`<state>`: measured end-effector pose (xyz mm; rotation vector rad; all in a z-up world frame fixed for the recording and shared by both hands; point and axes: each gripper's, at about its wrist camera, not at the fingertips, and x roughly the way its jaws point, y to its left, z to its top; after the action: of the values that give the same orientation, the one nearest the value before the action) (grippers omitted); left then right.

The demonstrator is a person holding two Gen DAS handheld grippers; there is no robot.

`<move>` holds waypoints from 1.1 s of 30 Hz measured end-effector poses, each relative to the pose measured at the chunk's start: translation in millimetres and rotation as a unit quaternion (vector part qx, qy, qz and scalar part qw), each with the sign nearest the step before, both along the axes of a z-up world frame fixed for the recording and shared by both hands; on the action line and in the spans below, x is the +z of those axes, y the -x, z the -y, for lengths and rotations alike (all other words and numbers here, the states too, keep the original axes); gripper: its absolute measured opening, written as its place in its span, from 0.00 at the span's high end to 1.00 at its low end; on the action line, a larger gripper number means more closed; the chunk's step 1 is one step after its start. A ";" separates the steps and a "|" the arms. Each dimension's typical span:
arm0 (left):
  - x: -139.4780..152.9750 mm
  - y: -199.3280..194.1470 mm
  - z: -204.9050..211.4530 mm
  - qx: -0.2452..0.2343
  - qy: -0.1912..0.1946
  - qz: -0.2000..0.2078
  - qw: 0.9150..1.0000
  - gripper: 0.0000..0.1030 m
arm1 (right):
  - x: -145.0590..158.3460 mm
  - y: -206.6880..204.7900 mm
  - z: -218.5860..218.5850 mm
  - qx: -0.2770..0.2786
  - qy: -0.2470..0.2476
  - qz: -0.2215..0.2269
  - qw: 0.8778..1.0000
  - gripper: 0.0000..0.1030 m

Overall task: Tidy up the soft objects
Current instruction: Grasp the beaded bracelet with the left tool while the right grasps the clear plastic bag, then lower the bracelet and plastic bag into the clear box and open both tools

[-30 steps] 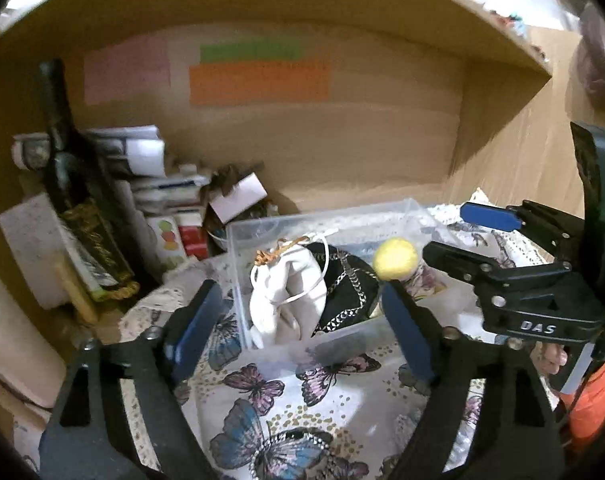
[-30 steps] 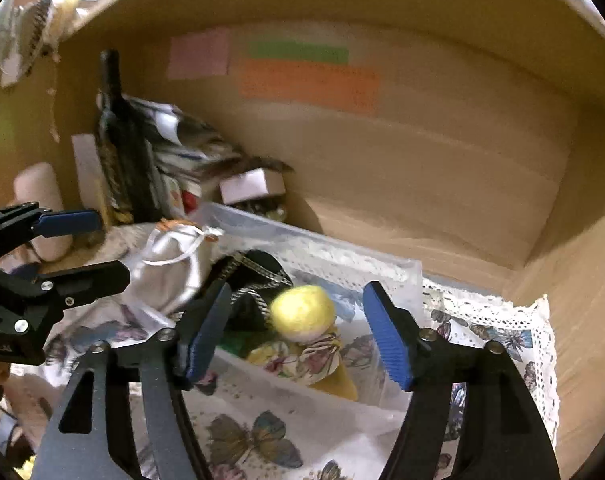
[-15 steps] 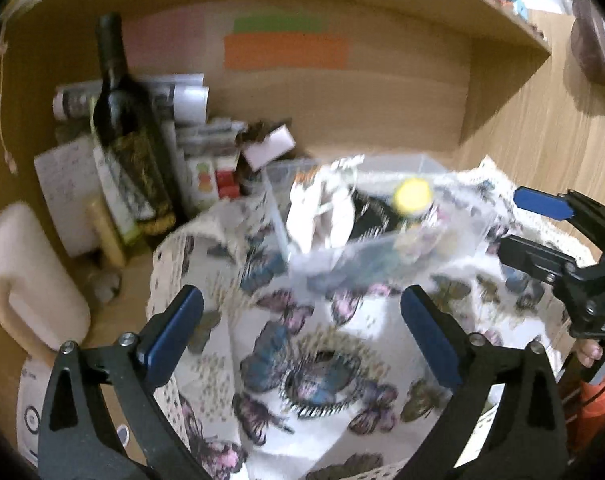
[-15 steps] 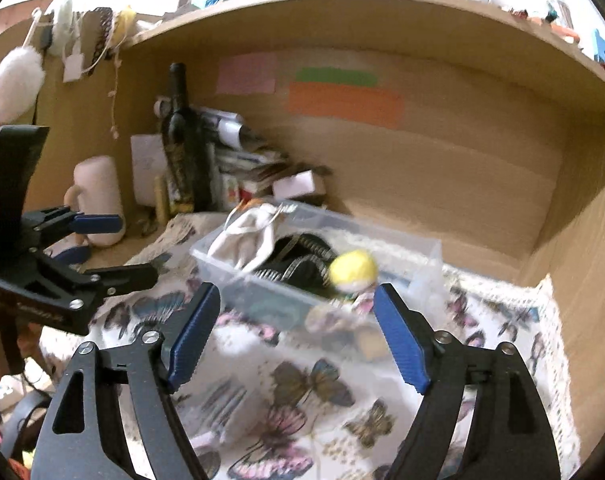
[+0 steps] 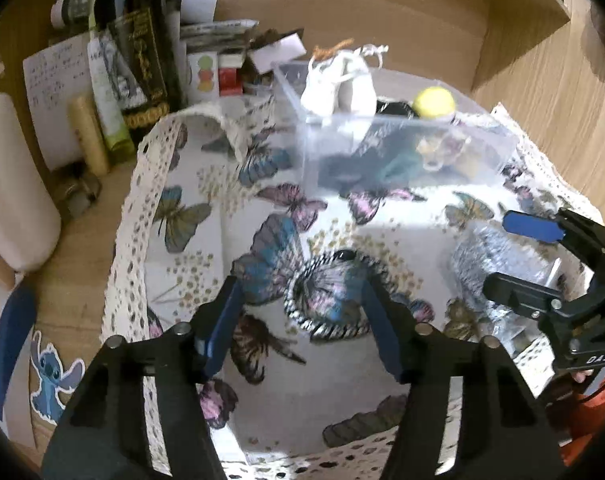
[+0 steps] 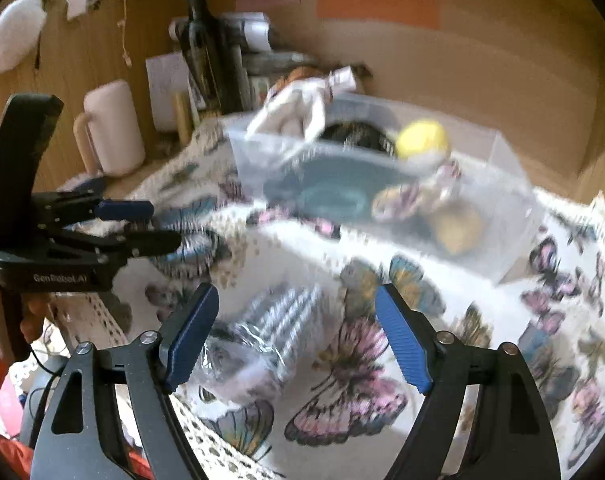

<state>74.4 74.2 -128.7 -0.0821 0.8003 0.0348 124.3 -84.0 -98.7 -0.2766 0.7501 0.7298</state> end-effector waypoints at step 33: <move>86.6 -17.1 9.8 -0.013 0.002 0.130 0.991 0.95 | 66.1 -28.7 66.1 -0.058 -0.090 0.066 0.992 0.81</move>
<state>91.6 64.3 -42.1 -0.0785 0.5404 -0.0022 153.0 -150.1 -32.6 -0.1142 0.5655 0.6567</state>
